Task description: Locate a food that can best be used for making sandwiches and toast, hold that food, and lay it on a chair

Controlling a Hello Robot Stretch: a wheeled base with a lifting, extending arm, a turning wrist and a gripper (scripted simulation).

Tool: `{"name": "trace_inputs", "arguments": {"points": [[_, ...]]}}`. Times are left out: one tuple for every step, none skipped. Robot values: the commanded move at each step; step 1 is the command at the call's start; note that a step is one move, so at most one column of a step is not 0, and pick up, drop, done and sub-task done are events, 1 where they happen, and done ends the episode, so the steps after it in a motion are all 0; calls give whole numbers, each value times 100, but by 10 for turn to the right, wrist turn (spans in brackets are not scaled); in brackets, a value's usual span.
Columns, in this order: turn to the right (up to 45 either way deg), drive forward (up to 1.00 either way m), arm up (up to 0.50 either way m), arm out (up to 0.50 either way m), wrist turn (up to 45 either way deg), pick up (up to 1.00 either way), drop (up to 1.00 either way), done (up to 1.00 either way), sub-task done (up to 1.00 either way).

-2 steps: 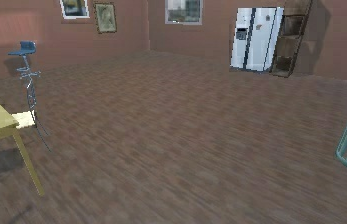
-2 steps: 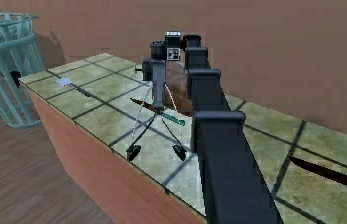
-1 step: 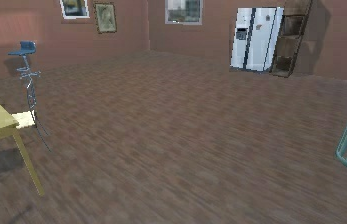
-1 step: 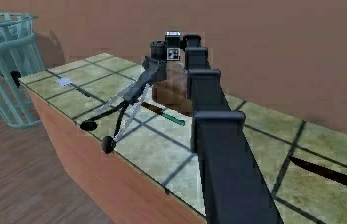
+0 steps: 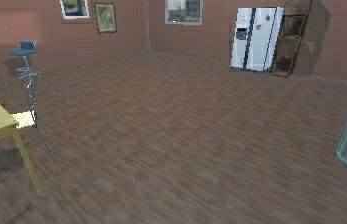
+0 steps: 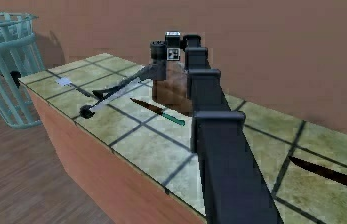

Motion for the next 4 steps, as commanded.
{"name": "trace_inputs", "arguments": {"points": [[0,0,0,0,450,0,0,0,0],[0,0,0,0,450,0,0,0,0],[0,0,0,0,360,0,0,0,0],[0,0,-8,0,0,0,0,0,0]]}}
